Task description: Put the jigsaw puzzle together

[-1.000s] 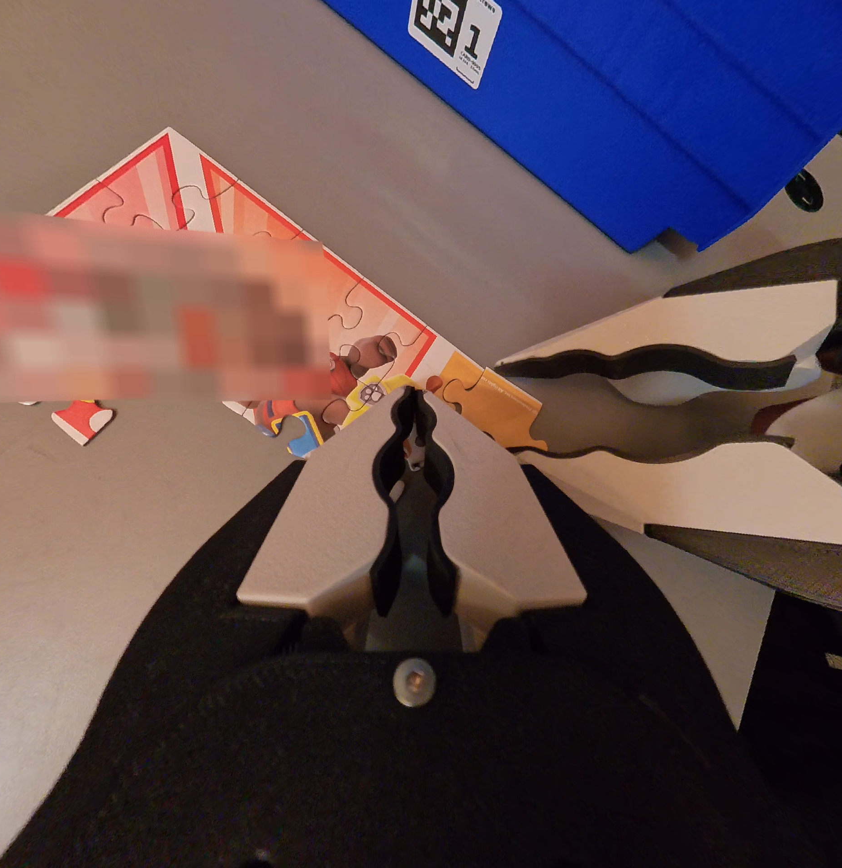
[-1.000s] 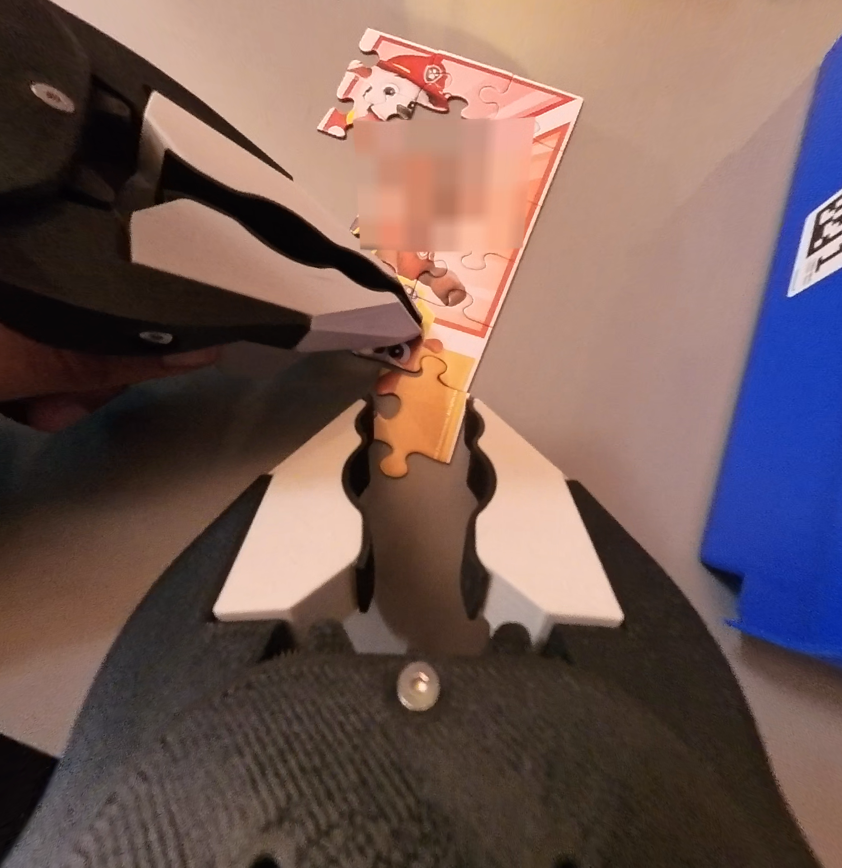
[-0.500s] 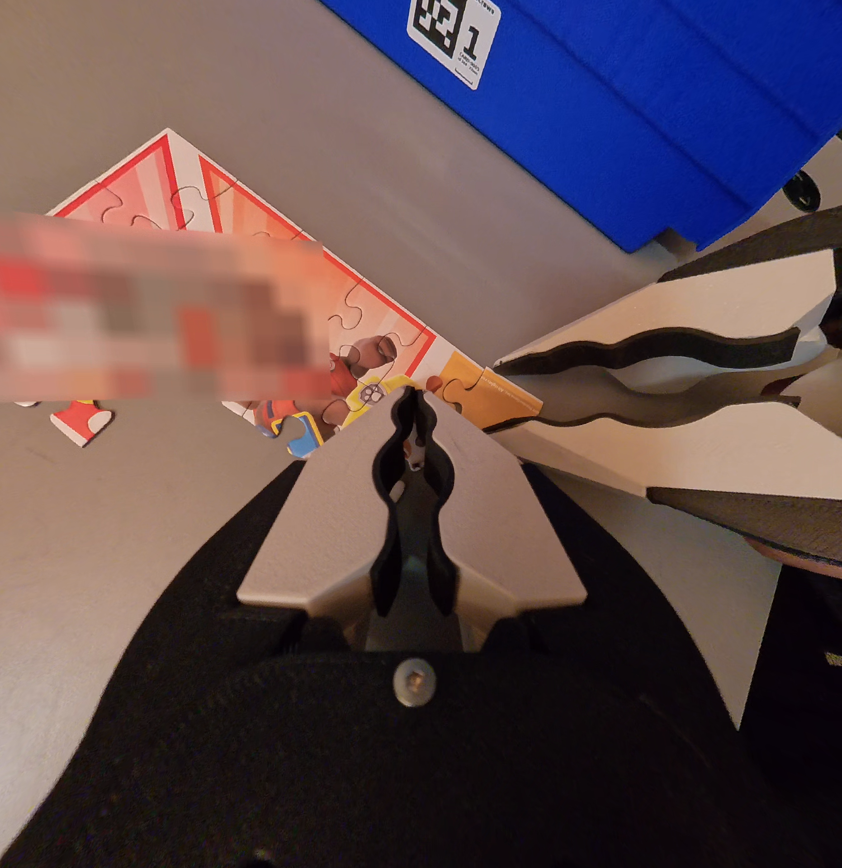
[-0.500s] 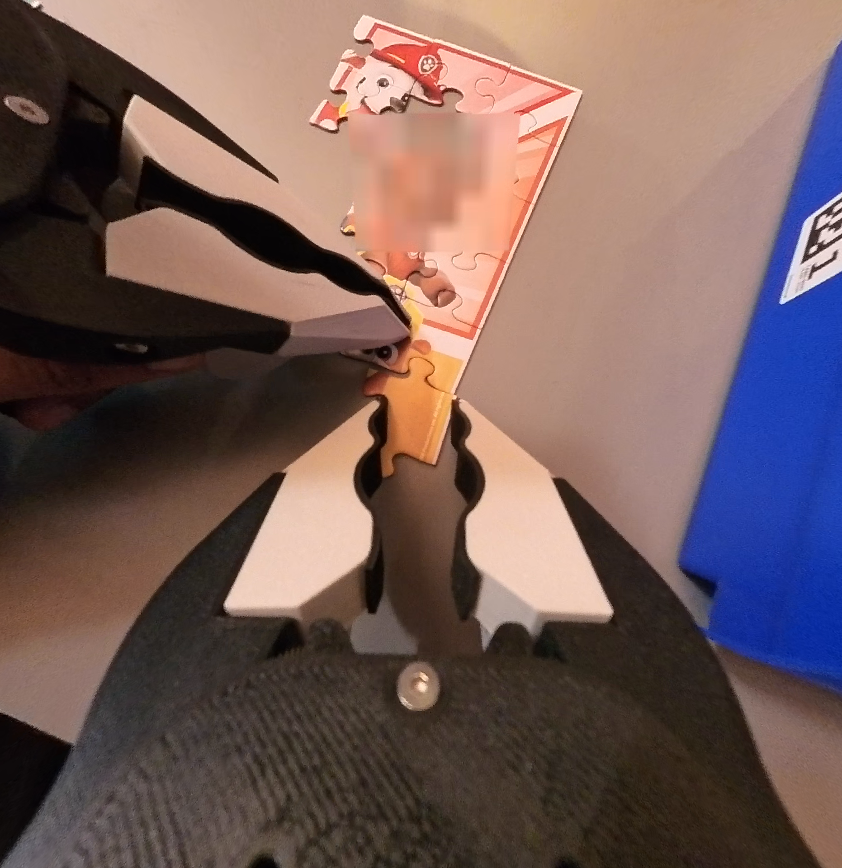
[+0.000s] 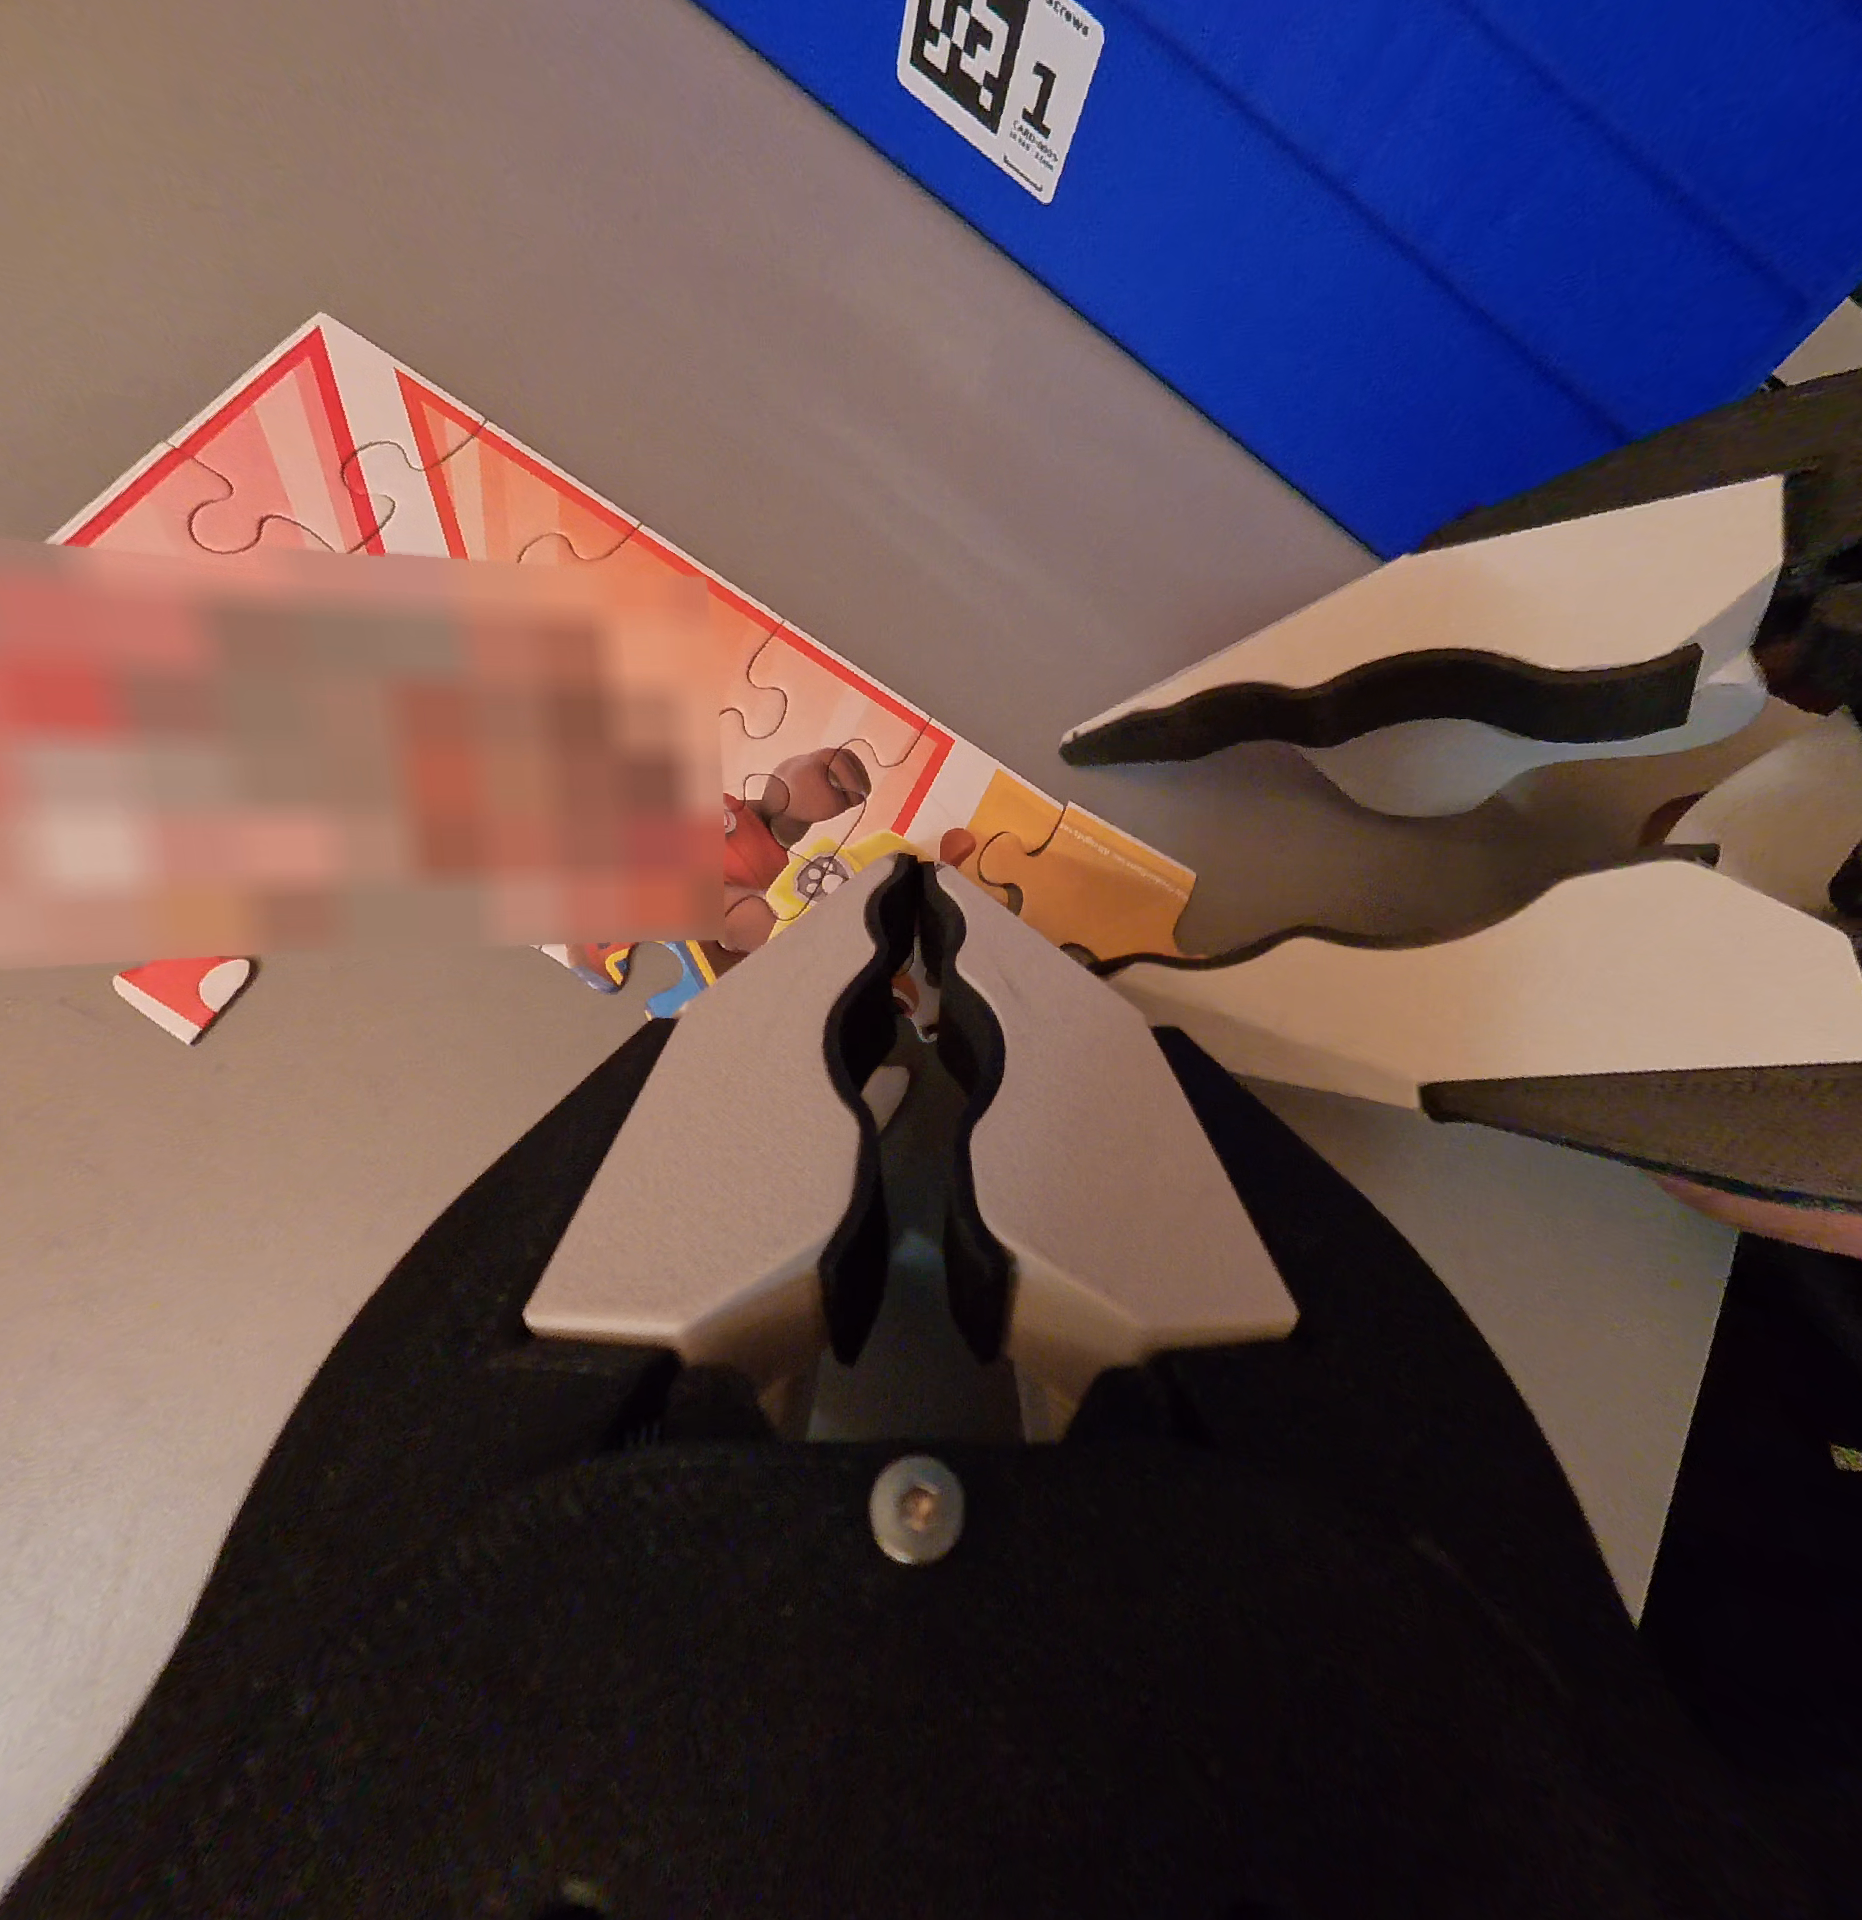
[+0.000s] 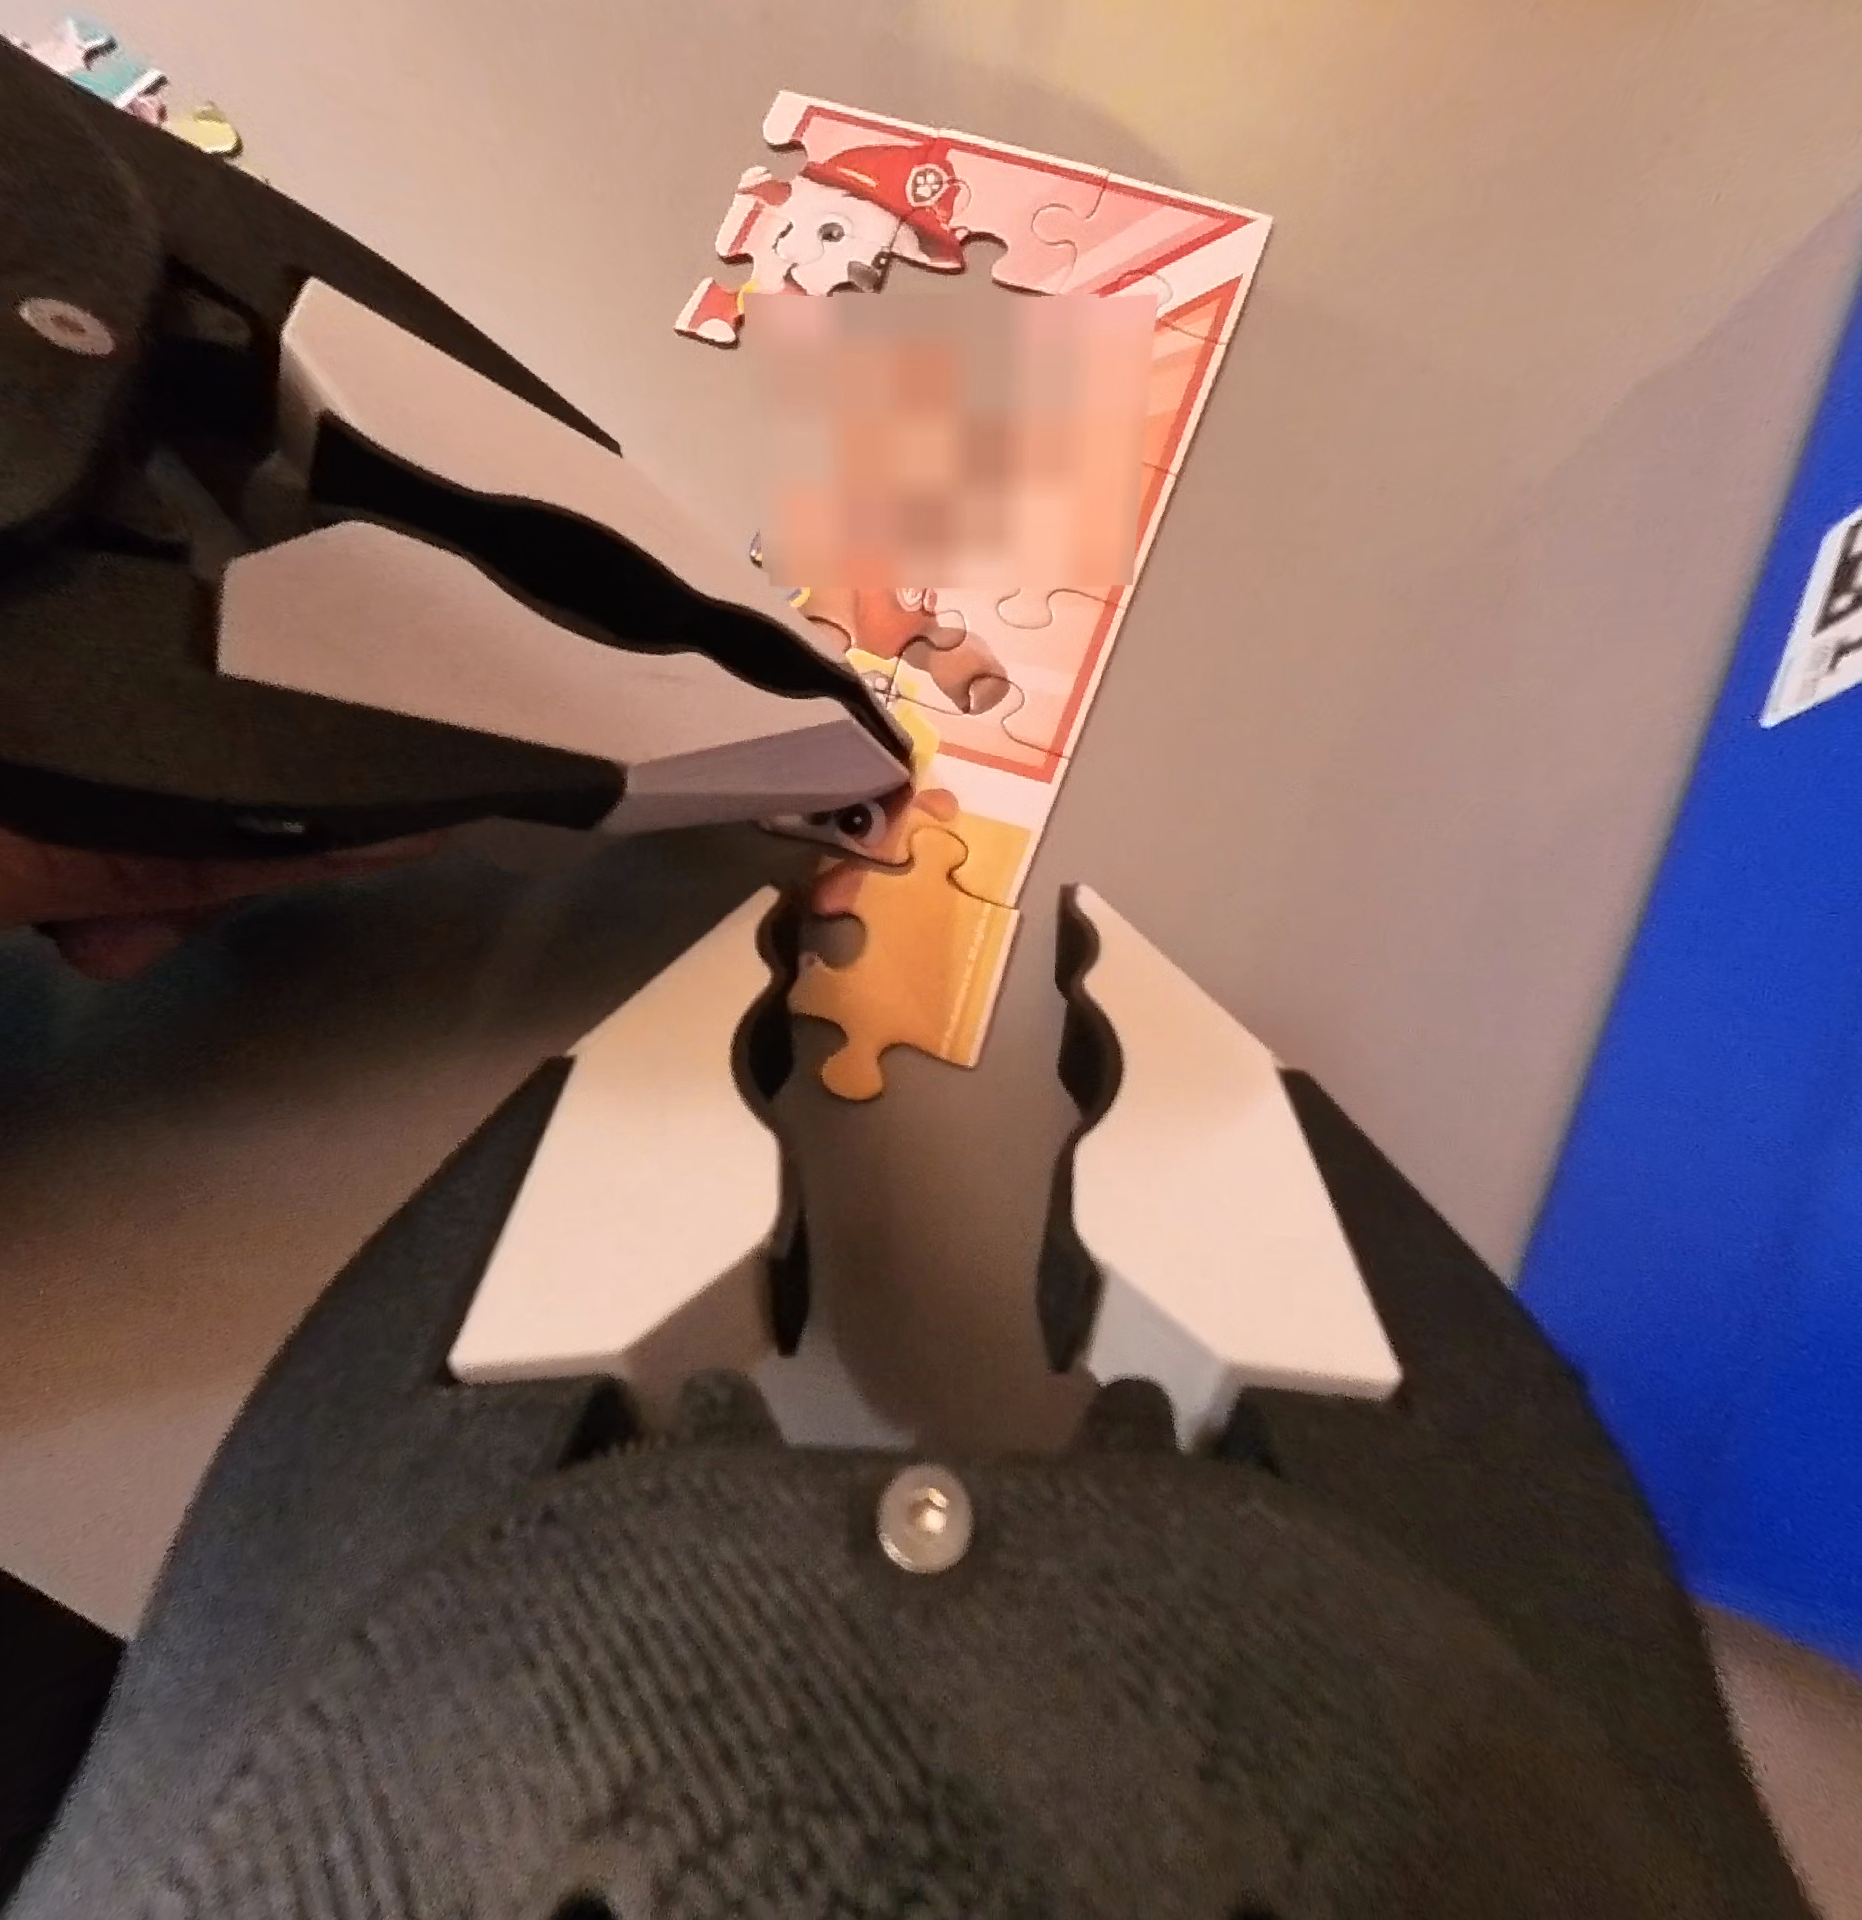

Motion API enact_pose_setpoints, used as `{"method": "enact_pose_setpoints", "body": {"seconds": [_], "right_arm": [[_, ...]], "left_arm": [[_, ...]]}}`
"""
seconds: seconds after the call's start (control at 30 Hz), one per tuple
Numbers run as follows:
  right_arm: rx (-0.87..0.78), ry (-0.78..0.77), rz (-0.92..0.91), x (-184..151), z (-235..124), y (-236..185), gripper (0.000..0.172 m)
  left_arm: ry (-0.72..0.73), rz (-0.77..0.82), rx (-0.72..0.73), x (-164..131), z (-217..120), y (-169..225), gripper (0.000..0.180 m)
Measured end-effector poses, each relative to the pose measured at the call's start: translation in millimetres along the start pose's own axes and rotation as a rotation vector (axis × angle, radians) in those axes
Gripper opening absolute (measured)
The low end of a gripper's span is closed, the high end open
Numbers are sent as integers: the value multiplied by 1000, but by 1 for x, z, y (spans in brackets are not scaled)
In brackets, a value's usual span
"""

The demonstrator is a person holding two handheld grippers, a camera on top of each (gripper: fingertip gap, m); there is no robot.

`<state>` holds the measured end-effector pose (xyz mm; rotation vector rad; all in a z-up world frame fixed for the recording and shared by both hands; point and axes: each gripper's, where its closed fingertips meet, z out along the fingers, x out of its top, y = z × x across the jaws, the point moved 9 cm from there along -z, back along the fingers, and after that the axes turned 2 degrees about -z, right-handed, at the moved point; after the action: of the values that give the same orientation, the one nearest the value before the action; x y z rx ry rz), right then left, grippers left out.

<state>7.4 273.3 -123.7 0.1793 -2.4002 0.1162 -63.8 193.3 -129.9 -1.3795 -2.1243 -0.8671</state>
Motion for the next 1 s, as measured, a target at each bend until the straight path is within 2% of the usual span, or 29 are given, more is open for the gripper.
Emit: {"method": "enact_pose_setpoints", "body": {"seconds": [0.13,0.17,0.27,0.5,0.63,0.77,0.87,1.0], "right_arm": [[43,-44,-1,2,-2,-5,45],[68,-57,3,2,-3,-7,37],[154,-48,55,2,-4,-10,37],[132,-36,12,-5,-13,-9,38],[104,46,-124,-4,-14,-11,43],[173,-15,-110,-10,-10,-16,45],[193,-61,-73,-15,-18,-18,38],[309,-84,-28,-19,-28,-30,38]], "left_arm": [[-1,-3,-3,0,0,0,0],[-1,-2,-2,0,0,0,0],[-1,-1,-2,0,0,0,0],[1,-10,-15,0,0,-1,0],[2,-13,-20,0,0,-2,0],[2,-17,-24,0,0,-2,0],[-2,-24,-29,0,0,-2,0],[-7,-53,-36,2,-2,-3,0]]}}
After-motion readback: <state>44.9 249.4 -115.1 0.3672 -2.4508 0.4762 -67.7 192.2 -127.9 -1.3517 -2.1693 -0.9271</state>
